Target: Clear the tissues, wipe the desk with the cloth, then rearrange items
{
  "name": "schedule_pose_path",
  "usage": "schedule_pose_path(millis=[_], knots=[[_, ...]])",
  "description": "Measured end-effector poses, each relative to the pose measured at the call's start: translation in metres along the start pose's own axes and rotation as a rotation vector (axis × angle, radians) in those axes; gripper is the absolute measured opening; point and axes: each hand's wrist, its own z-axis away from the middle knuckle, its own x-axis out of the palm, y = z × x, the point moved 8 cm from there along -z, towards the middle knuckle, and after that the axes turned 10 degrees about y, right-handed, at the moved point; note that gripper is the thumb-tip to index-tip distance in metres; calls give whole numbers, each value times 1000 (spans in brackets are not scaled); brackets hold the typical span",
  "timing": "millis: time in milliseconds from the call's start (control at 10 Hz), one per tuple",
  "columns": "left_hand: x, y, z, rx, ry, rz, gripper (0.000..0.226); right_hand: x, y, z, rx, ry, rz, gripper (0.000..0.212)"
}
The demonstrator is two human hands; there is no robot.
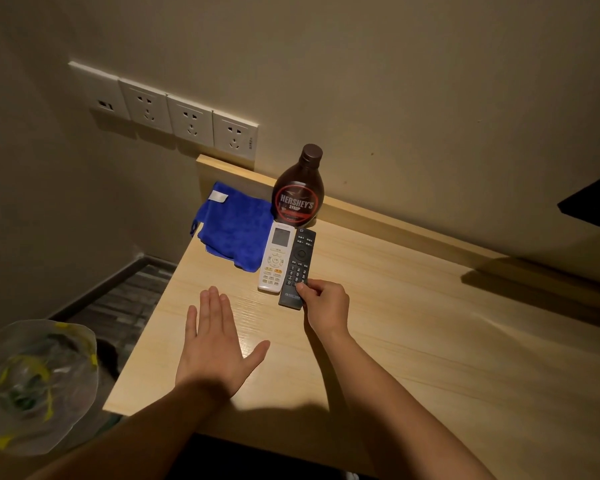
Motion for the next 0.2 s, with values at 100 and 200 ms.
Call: schedule_pose_path(millis=[100, 200], knots=[[-5, 3, 2, 2, -5, 21, 115, -5, -4, 3, -15, -4, -13, 19], [-2, 1, 3, -15, -28, 9, 114, -11, -6, 7, -35, 19, 16, 23]])
